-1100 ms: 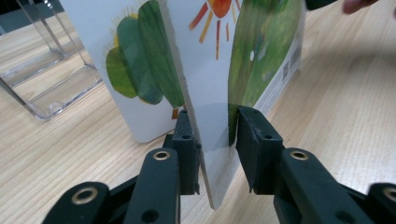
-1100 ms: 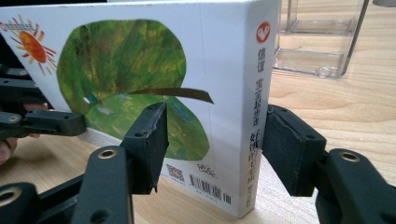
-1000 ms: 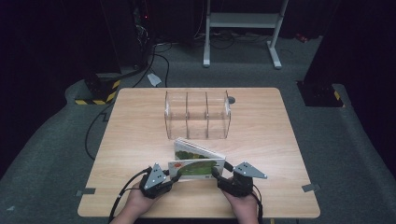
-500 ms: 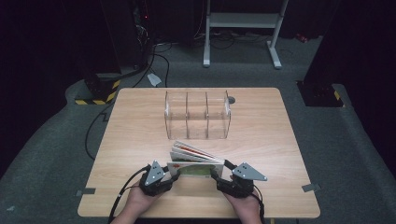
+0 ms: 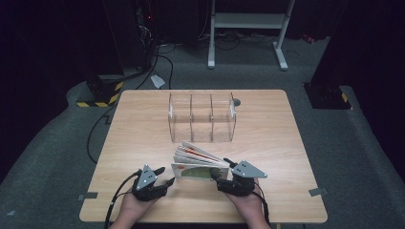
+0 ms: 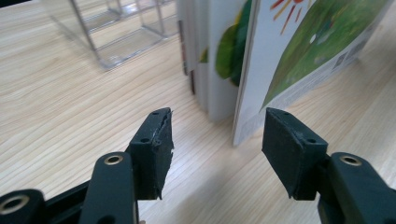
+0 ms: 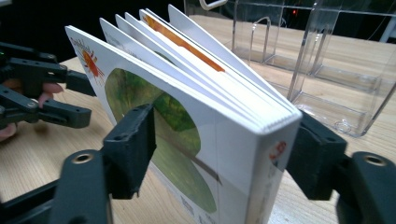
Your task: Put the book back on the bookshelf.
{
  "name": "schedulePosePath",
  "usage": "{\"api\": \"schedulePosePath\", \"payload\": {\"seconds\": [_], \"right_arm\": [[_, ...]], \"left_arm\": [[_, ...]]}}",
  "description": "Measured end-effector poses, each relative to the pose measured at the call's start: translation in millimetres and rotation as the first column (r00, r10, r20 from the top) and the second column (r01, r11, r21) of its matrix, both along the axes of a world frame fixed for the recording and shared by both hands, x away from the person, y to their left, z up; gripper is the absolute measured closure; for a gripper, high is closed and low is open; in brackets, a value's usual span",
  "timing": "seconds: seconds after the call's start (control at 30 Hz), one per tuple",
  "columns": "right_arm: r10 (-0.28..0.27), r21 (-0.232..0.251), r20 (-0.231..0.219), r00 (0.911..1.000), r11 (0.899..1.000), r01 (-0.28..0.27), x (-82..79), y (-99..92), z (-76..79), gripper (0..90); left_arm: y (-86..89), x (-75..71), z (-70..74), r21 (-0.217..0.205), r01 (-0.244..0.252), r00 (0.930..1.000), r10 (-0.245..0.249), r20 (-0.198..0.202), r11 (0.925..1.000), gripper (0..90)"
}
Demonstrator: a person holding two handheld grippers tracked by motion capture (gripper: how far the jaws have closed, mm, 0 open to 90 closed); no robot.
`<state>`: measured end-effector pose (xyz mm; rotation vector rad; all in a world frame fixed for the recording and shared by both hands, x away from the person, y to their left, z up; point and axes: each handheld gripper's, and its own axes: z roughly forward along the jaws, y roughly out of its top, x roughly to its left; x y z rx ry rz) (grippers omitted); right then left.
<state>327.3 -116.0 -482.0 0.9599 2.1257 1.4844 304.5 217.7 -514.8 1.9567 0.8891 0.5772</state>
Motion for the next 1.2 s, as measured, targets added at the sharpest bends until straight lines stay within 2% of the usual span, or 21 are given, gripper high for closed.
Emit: {"api": "schedulePosePath", "payload": {"seconds": [0.13, 0.27, 0.33, 0.4, 0.6, 0.7, 0.8, 0.9, 1.03, 1.13, 1.2], "right_arm": [[0.011, 0.0, -0.033, 0.9994, 1.0, -0.011, 6.1, 3.2, -0.1, 23.1], [0.019, 0.007, -0.029, 0.9994, 1.0, -0.019, 8.1, 4.8, 1.2, 22.5], [0.018, 0.007, -0.017, 0.9997, 1.0, -0.018, 8.1, 5.7, 2.9, 27.0], [0.003, -0.004, 0.001, 1.0, 1.0, -0.003, 7.4, 6.6, 3.8, 35.4], [0.028, 0.02, -0.008, 0.9996, 0.999, -0.028, 8.7, 6.5, 3.2, 48.8], [0.032, 0.025, -0.009, 0.9995, 0.999, -0.031, 9.2, 6.5, 3.0, 51.4], [0.061, 0.042, -0.029, 0.9977, 0.997, -0.06, 11.9, 6.1, 1.7, 55.2], [0.061, 0.018, -0.027, 0.9978, 0.998, -0.061, 12.7, 8.0, -1.1, 57.0], [0.059, 0.01, -0.007, 0.9982, 0.998, -0.059, 11.8, 9.6, -2.3, 60.4], [0.035, -0.001, 0.027, 0.999, 0.999, -0.035, 8.7, 11.3, -1.5, 62.0], [0.026, 0.002, 0.031, 0.9992, 1.0, -0.026, 8.1, 11.7, -1.0, 62.6]], "left_arm": [[10.7, -0.4, 0.2, -0.025, -0.039, 0.9992, 0.038, -0.012, 0.999, 42.5], [19.8, 0.4, -0.3, -0.023, -0.074, 0.997, 0.073, -0.025, 0.997, 42.5], [23.4, 0.9, -0.9, -0.031, -0.095, 0.9949, 0.094, -0.038, 0.995, 42.8], [27.1, 1.7, -1.4, -0.035, -0.112, 0.9928, 0.11, -0.048, 0.9931, 42.9], [35.7, 2.4, -2.2, -0.032, -0.154, 0.9866, 0.152, -0.059, 0.9875, 42.9], [38.5, 2.3, -2.0, -0.023, -0.17, 0.9843, 0.169, -0.052, 0.9852, 43.2], [40.5, 2.8, -2.7, -0.008, -0.189, 0.9804, 0.189, -0.058, 0.9819, 44.2], [41.9, 3.7, -4.3, 0.01, -0.2, 0.9774, 0.2, -0.068, 0.9797, 44.2], [41.4, 4.1, -6.3, 0.014, -0.201, 0.9768, 0.201, -0.074, 0.9796, 44.1], [40.2, 4.3, -7.5, 0.023, -0.201, 0.9764, 0.202, -0.075, 0.9793, 43.9], [39.4, 4.6, -8.5, 0.035, -0.202, 0.9761, 0.204, -0.075, 0.9788, 43.6]]}}
